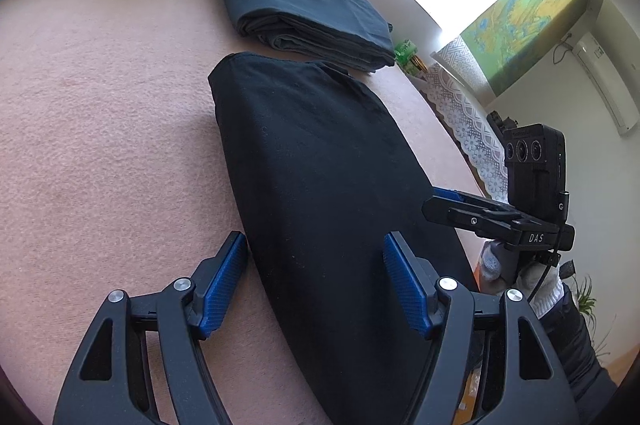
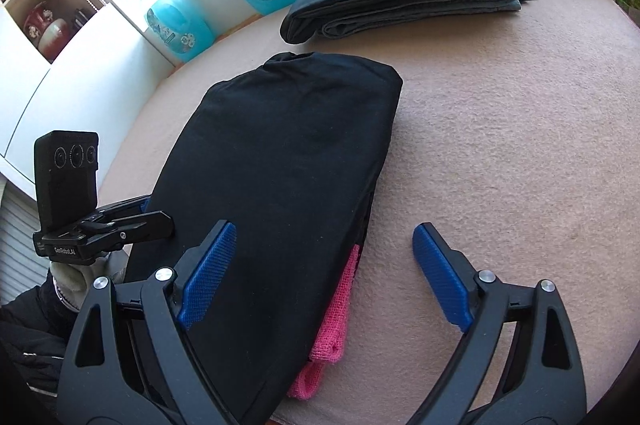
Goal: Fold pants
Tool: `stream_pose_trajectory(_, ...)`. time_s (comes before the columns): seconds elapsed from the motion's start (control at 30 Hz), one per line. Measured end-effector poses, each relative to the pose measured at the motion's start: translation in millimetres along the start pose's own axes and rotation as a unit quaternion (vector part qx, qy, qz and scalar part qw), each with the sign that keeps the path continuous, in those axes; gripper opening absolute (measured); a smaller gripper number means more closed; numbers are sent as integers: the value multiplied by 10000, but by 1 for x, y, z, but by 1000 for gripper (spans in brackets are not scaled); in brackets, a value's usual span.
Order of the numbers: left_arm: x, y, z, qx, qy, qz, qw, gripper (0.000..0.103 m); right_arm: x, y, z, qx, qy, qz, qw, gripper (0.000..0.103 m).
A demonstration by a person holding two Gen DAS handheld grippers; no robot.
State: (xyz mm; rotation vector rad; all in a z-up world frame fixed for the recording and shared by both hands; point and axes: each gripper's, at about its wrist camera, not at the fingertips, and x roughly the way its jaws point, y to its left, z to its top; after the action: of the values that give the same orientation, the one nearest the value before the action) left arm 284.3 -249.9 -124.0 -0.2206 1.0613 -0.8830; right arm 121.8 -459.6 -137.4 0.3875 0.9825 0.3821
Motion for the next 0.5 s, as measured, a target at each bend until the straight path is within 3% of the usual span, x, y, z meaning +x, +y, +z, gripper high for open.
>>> stream_pose_trajectory(0.13, 5, -2, 2, 91, -10, -40, 10000, 68, 8, 10, 1, -219, 27, 170, 9996, 81)
stream_pose_trajectory(0.27, 9, -3, 3, 128, 6, -63, 9999, 63, 9, 14, -1, -335, 27, 44, 9994, 78)
stream_pose_trajectory(0.33, 11, -2, 5, 66, 9, -107, 9999, 62, 5, 6, -1, -142, -17, 66, 9999, 62)
stream_pose_trajectory(0.4, 11, -2, 6, 80, -20, -97, 9999, 61, 4, -3, -1, 114, -84, 172, 9998, 54)
stream_pose_trajectory(0.5, 16, -9, 6, 202, -85, 51, 9997, 61, 7, 0, -2, 97, -143, 97, 9998, 50)
